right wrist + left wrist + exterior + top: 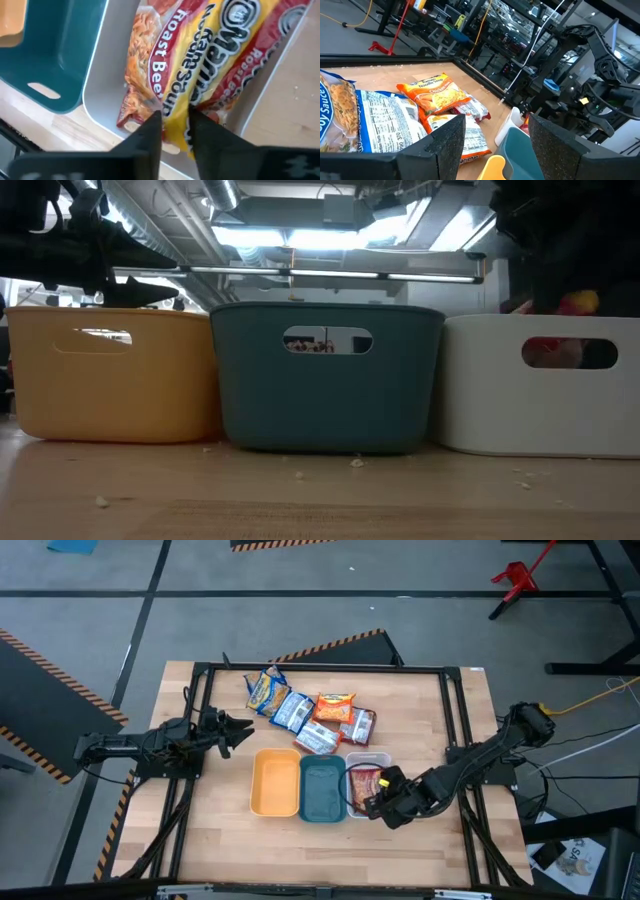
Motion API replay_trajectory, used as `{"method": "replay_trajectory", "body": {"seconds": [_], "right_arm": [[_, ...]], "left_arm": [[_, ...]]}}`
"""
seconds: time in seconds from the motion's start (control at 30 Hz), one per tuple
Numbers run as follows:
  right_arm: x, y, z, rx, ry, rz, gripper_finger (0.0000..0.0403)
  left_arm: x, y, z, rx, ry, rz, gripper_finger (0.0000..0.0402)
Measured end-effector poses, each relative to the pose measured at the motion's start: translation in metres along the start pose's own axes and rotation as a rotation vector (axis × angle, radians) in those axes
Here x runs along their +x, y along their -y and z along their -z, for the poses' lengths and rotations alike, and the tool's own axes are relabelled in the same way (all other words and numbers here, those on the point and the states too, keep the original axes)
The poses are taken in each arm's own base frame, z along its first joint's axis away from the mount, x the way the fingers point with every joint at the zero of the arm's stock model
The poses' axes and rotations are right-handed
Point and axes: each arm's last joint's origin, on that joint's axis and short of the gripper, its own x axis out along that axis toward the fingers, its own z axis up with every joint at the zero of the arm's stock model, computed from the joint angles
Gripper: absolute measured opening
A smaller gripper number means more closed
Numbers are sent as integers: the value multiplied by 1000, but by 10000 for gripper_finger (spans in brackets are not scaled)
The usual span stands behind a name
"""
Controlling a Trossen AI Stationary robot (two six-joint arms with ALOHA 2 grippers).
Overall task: Sort Maruchan noodles
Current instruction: Put the top red noodle pack into the white bin
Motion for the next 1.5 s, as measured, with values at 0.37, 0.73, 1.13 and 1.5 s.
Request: {"method": "replay_trajectory", "body": {"seconds": [0.37,0.73,1.13,1.5], "right_arm": [[-5,-5,-6,-50,100,-74,167],[-2,-2,-5,-88,-53,-14,154],[-32,-1,-16,-253,123,-124,154],[-5,-5,9,-593,493,-29,154]], "left_arm": [[0,0,0,2,0,0,212],[0,0,0,-19,-4,4,212],[0,0,0,-22,-4,5,212],[0,0,0,-26,-4,4,212]]}}
